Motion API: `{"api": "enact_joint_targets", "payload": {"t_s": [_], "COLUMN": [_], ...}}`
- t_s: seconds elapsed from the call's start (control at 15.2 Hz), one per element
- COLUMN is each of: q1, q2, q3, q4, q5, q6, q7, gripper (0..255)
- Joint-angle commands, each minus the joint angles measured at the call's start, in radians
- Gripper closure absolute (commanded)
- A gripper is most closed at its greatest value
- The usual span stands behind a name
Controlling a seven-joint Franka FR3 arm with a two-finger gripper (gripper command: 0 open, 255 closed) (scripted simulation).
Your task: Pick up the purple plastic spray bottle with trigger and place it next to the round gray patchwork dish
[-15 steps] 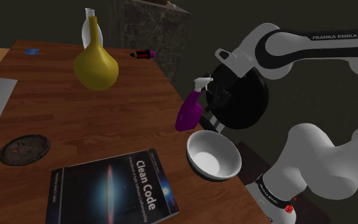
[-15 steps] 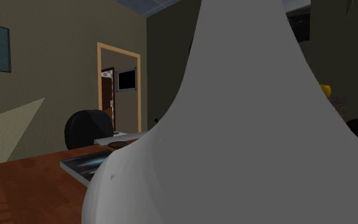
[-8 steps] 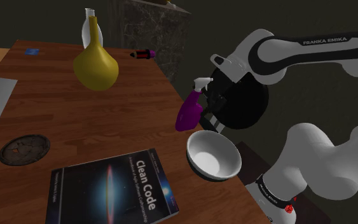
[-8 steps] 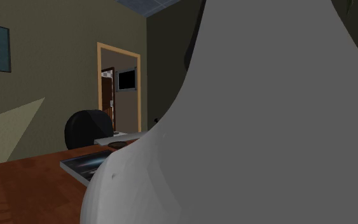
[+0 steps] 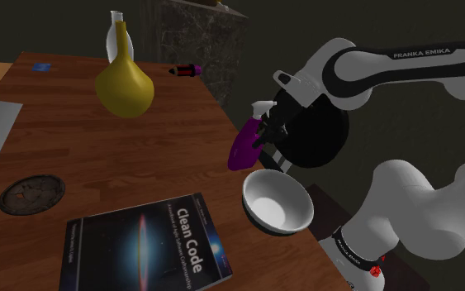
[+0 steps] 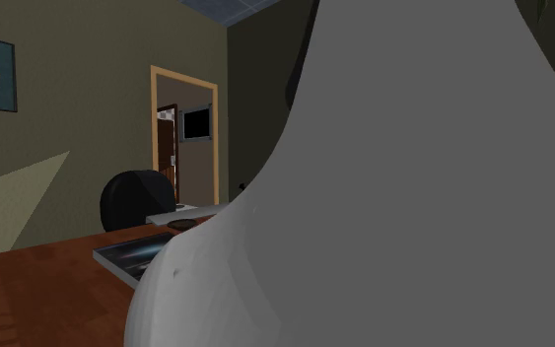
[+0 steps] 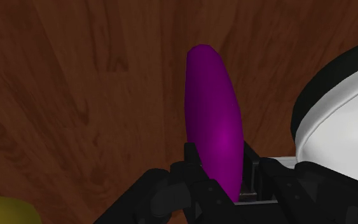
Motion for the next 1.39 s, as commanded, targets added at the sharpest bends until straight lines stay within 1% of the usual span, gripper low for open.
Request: {"api": "enact_joint_targets", "payload": {"t_s": [0.0,0.33,0.79,1.32], "q1": [0.0,0.0,-0.02,-0.031], "q2": [0.0,0.0,-0.038,-0.063], "q3": [0.0,0.0,0.032,0.06], "q4": [0.0,0.0,0.064,0.15], "q5": [0.0,0.0,-0.023,-0.04], "q6": [0.0,0.0,-0.097,-0.201], "q7": [0.0,0.0,0.054,0.107], "gripper": [255,255,255,255]}}
